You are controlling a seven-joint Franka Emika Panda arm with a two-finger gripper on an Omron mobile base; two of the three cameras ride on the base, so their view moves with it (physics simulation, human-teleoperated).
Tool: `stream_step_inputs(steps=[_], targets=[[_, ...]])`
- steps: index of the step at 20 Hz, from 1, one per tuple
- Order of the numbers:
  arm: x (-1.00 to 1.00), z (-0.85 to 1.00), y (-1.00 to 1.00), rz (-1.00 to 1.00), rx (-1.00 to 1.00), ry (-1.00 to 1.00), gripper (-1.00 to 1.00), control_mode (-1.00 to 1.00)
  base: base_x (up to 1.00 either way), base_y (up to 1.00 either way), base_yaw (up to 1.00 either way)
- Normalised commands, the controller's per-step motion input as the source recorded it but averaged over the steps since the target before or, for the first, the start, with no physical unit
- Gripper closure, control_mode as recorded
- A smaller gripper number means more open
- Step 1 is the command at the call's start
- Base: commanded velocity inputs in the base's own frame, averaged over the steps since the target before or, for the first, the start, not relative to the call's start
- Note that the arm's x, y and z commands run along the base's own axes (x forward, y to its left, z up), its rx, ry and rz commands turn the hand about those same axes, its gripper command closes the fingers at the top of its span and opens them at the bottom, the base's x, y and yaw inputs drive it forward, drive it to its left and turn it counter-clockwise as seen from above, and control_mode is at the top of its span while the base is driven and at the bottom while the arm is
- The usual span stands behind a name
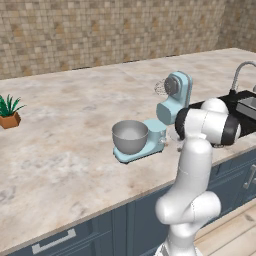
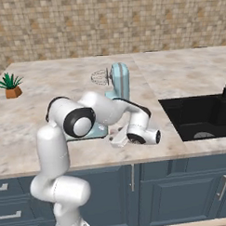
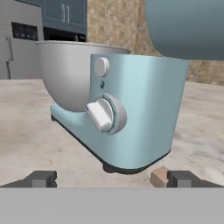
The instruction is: Add butter and sugar cubes to the stand mixer bowl and then turn on the stand mixer to begin making frosting.
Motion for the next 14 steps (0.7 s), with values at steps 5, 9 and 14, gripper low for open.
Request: stream_step_inputs(steps=[5,9,14], targets=[[-0.26,0.00,0.03,0.00,0.01,-0.13,-1.00,-1.00,0.00,0.00,0.00],[-0.10,0.00,0.14,0.01,0.00,-0.16,-1.00,-1.00,0.00,0.00,0.00],[0.00,0.00,0.27,0.04,0.00,-0.11,-1.00,-1.00,0.00,0.00,0.00]])
